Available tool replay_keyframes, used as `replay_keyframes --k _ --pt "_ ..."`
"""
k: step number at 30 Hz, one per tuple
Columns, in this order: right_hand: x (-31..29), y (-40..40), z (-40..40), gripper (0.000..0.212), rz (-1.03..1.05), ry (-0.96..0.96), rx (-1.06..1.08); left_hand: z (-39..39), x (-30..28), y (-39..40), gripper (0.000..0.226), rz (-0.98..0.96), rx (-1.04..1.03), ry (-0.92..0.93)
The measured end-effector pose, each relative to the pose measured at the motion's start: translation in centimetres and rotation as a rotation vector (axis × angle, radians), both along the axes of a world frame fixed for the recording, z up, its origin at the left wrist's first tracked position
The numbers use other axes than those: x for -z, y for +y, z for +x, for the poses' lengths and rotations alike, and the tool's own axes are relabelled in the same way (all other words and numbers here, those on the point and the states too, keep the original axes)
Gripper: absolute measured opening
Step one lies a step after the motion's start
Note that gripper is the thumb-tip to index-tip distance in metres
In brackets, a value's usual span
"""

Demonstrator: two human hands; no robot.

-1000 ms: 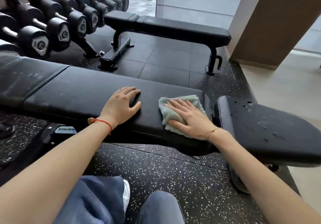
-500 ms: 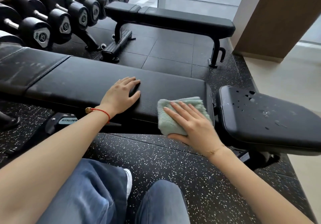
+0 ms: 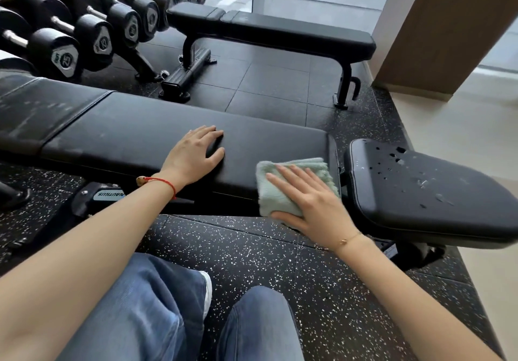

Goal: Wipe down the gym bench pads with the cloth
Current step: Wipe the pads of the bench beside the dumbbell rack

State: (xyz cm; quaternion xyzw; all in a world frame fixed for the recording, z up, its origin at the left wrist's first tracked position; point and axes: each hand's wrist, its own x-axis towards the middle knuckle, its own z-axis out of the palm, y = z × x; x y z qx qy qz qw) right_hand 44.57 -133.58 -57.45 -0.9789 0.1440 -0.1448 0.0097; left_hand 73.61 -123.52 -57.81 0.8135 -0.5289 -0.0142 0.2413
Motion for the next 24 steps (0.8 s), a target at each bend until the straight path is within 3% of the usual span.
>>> replay_keyframes --k 4,8,10,14,16,19,24 --pt "-1.0 -4.4 0.1 0.076 0.309 -0.025 0.168 -0.4 -0.1 -0.2 0.065 -0.022 -0.02 -0.004" --pt "-1.4 -6.9 8.4 0.069 0.205 0.126 0.324 -0.4 -0.2 -0.3 0.06 -0.035 -0.018 -0.007" --pt "-1.2 -5.9 10.3 0.065 0.2 0.138 0.292 -0.3 -0.2 -0.2 0.06 -0.043 -0.009 -0.008" --pt "-1.2 -1.7 5.0 0.068 0.241 0.068 0.042 -0.1 0.1 0.0 0.061 -0.051 0.007 -0.011" --pt "-1.2 -0.8 1.5 0.063 0.247 0.036 0.017 0.1 0.2 -0.1 0.061 -0.05 0.004 -0.011" --pt "-1.5 -4.3 1.4 0.066 0.289 0.038 0.137 -0.1 0.2 -0.2 0.061 -0.043 -0.013 -0.022" --pt "-1.9 -9.6 11.0 0.064 0.21 0.187 0.357 -0.2 0.3 -0.2 0.054 -0.045 -0.022 -0.019"
